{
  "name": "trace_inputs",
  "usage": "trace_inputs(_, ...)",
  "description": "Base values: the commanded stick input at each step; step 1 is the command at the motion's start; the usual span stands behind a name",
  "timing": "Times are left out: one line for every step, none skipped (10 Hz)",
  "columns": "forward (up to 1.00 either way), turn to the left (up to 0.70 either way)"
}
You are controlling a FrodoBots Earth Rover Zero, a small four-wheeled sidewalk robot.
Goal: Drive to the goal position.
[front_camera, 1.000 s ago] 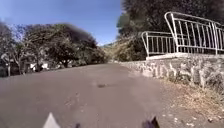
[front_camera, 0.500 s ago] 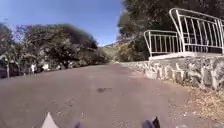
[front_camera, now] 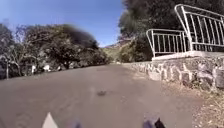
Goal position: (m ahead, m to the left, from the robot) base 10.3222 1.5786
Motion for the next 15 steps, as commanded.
trace_inputs(0.50, 0.00)
trace_inputs(0.50, 0.00)
trace_inputs(0.50, 0.00)
trace_inputs(0.50, 0.00)
trace_inputs(0.50, -0.19)
trace_inputs(0.50, -0.40)
trace_inputs(0.50, -0.50)
trace_inputs(0.50, -0.50)
trace_inputs(0.50, -0.50)
trace_inputs(0.50, 0.00)
trace_inputs(0.50, 0.00)
trace_inputs(0.50, -0.42)
trace_inputs(0.50, -0.46)
trace_inputs(0.50, -0.50)
trace_inputs(0.50, -0.31)
